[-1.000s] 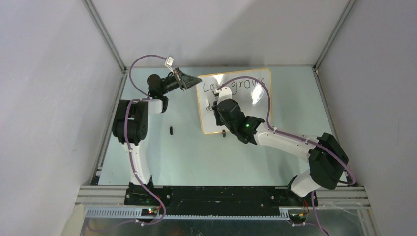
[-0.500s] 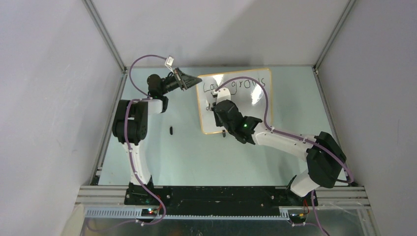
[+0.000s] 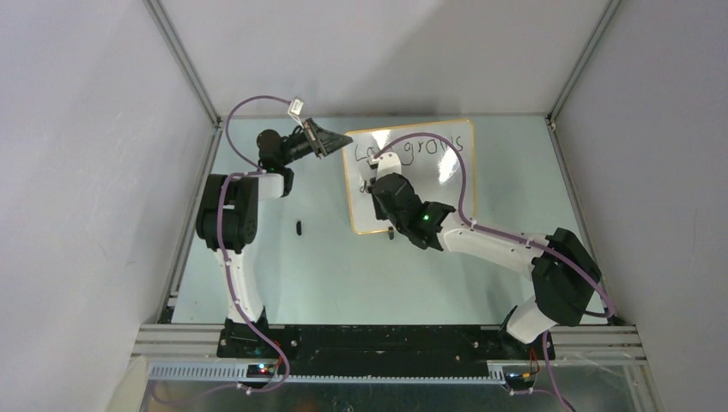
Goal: Write a sentence on the whiteboard
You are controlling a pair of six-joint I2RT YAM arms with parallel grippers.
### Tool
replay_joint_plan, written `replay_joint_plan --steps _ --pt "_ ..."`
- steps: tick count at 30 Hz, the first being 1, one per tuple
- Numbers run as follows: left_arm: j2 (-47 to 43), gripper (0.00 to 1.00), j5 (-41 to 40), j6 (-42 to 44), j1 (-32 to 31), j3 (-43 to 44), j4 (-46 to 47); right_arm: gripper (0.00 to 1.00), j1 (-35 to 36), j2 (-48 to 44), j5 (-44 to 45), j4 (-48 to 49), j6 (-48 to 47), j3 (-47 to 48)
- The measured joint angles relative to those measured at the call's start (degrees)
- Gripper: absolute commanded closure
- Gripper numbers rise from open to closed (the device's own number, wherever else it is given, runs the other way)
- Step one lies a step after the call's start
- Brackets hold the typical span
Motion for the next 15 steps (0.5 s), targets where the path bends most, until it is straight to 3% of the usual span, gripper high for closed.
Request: replay_joint_plan --steps 15 --pt "0.0 1.0 0.0 -0.02 0.0 0.0 0.0 1.0 0.11 0.11 0.0 0.02 -0.33 0.2"
